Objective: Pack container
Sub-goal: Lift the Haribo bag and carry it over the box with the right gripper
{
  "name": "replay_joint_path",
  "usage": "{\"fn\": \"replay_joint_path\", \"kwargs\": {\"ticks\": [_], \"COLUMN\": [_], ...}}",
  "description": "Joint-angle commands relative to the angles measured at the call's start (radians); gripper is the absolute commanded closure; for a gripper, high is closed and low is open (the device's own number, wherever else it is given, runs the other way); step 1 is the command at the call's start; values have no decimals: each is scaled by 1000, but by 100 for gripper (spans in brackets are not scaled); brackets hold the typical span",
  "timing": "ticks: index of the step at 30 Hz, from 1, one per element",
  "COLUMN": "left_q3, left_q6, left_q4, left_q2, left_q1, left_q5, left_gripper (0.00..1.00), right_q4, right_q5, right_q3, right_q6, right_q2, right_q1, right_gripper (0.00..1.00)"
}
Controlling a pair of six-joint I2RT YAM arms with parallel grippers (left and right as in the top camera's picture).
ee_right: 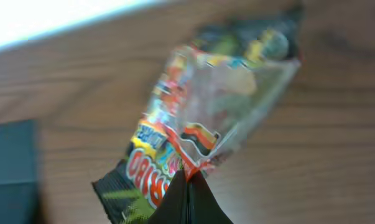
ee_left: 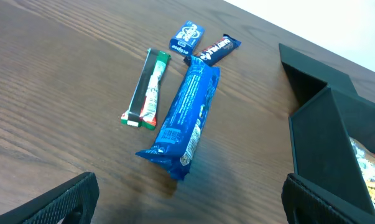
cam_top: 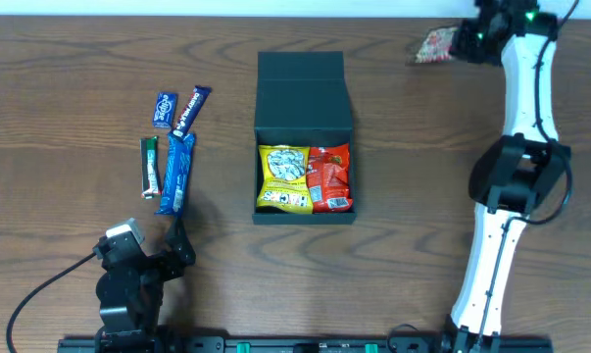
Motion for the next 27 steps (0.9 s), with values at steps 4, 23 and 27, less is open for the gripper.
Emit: {"fn": "replay_joint_path", "kwargs": {"ticks": [4, 23, 27], "left_q3": [-15, -15, -15], "left_q6": [-3, 16, 16], "left_q4": [-4, -5, -5], "left_q2": [-5, -5, -5], "left_q1": [3, 3, 3], "left_q5": [-37, -56, -56], "left_gripper": [5, 5, 5], "right_q4": [-107, -418, -358], "right_q5": [-90, -169, -124], "right_q3": [65, -289, -533], "right_q6": [8, 26, 3], "right_q2": [-268, -728, -856], "right_q1": [123, 406, 474], "right_gripper": [99, 98, 98]}}
